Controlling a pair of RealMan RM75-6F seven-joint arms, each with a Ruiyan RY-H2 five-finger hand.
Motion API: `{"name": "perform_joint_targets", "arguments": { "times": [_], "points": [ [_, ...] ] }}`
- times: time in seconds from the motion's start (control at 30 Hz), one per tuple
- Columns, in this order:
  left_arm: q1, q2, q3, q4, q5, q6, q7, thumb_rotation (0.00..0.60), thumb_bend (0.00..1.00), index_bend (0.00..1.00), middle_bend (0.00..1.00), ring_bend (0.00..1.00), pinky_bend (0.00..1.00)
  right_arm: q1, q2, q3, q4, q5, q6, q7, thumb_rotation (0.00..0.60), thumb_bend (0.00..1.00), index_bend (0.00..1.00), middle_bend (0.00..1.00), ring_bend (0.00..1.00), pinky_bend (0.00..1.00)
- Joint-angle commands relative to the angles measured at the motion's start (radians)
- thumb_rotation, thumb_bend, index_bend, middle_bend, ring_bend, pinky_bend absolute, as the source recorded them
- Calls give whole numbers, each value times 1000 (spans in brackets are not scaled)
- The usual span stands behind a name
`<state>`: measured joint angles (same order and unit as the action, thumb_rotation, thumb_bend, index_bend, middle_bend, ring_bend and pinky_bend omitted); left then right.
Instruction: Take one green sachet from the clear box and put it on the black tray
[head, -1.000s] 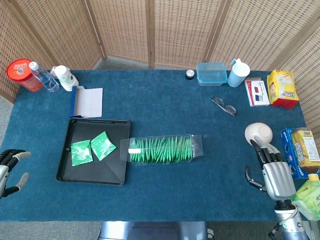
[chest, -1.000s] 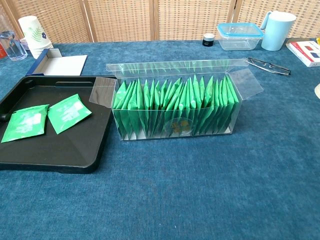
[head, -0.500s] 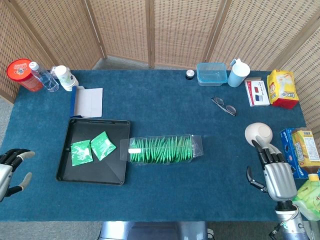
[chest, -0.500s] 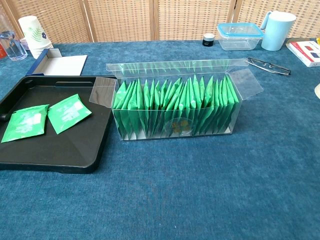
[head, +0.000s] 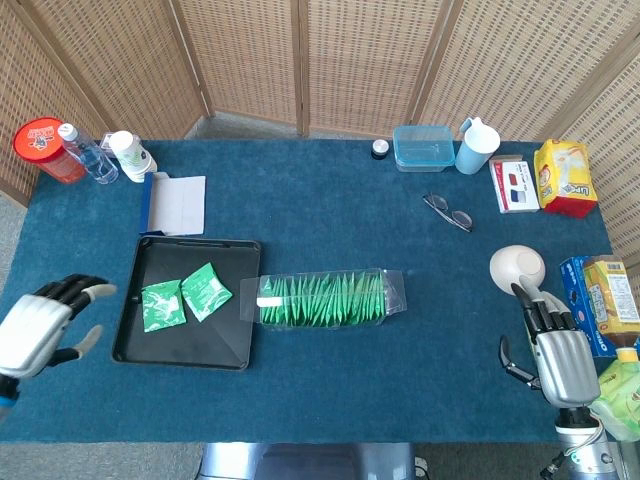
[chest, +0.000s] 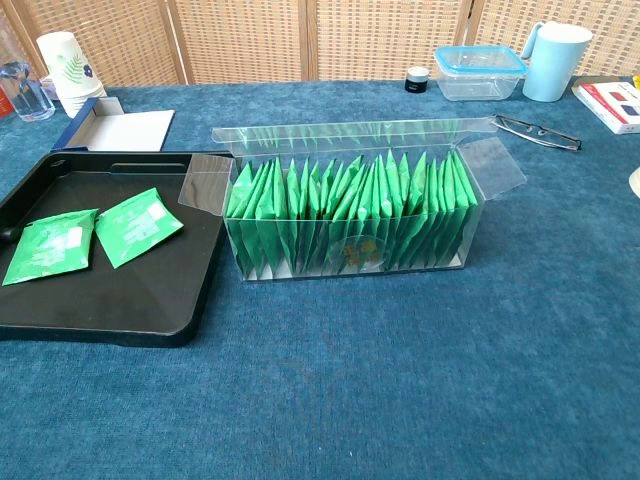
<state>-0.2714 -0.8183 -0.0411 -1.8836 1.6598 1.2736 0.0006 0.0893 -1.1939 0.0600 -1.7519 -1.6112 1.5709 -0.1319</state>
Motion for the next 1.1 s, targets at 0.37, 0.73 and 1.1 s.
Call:
{"name": "perform_joint_targets", "arguments": {
  "times": [0.37, 0.73, 1.1],
  "points": [
    [-356, -147, -165, -11, -184, -375, 227, 487, 346, 257, 238, 212, 342, 7, -12, 14, 15, 37, -25, -6, 243, 583, 0, 90, 166, 173],
    [-501, -296, -176, -6, -295, -486, 383, 396, 315, 257, 236, 211, 343, 22, -24, 31, 42, 62, -46, 12, 244, 583, 0, 90, 166, 173],
    [-582, -432, -161, 48, -404, -472, 571, 381, 314, 268, 233, 210, 343, 13, -27, 31, 63, 62, -30, 40, 243, 583, 0, 90, 166, 174]
  ]
}}
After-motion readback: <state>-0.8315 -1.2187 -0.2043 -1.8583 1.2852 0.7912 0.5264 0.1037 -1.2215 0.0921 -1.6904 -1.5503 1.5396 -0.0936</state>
